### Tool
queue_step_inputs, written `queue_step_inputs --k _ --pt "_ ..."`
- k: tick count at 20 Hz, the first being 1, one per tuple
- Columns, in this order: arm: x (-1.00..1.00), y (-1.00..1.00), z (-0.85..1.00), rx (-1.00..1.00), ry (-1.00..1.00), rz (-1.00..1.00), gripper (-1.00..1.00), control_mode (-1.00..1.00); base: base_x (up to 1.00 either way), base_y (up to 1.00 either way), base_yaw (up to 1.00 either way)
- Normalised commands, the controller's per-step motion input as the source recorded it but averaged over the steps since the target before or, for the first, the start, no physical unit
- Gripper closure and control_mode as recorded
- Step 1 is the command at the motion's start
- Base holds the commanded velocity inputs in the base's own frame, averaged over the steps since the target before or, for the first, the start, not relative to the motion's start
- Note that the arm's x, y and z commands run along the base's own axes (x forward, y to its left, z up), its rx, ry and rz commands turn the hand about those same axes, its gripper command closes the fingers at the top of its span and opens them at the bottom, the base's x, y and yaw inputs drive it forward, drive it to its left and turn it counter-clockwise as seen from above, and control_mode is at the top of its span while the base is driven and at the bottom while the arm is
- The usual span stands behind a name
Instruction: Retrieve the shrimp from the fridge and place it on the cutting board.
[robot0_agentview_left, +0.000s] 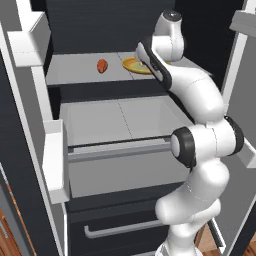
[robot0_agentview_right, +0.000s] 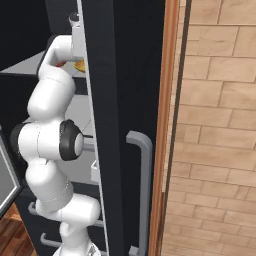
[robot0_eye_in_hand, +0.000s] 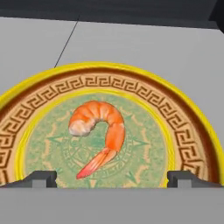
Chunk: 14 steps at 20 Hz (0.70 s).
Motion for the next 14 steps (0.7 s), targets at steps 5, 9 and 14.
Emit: queue_step_inputs --k 5,9,14 --pt "0.39 0.08 -0.18 0.00 0.09 0.00 -1.00 -1.00 0.00 0.00 0.00" --pt "0.39 0.02 -0.28 0.00 0.08 0.00 -1.00 -1.00 0.00 0.00 0.00" --pt "0.18 -0.01 -0.28 0.00 0.08 0.00 -1.00 -1.00 0.00 0.00 0.00"
